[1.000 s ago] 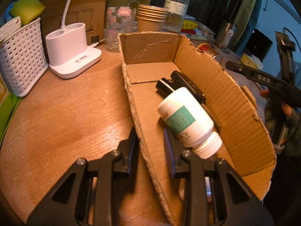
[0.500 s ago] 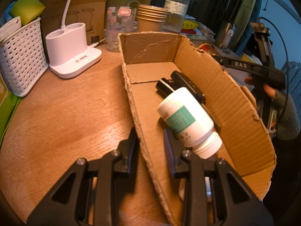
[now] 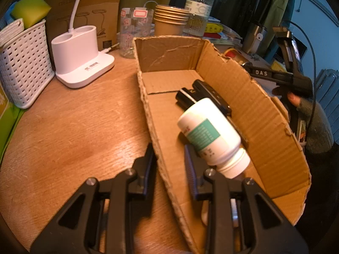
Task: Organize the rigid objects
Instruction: 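Move the right gripper to the red tin can and grasp it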
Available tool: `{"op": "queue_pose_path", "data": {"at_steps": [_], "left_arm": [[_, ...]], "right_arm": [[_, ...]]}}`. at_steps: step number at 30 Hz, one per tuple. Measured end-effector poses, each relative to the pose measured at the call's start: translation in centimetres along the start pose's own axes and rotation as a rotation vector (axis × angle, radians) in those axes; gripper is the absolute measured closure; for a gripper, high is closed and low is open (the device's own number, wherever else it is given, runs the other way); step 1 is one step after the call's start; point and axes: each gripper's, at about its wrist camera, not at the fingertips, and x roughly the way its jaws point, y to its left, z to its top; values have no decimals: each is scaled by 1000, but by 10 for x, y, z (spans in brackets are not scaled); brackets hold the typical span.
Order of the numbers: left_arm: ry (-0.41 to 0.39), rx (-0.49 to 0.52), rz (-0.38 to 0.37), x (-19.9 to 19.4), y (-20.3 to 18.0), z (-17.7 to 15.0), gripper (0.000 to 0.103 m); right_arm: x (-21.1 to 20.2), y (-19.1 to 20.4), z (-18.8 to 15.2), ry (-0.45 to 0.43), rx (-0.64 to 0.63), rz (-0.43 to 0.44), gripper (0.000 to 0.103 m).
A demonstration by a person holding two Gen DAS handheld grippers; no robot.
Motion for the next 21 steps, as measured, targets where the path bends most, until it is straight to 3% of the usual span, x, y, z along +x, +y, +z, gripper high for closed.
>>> {"op": "queue_pose_path", "data": {"at_steps": [21], "left_arm": [[0, 0, 0, 0, 0, 0, 73]], "right_arm": [[-84, 26, -8, -169, -47, 16, 45]]}}
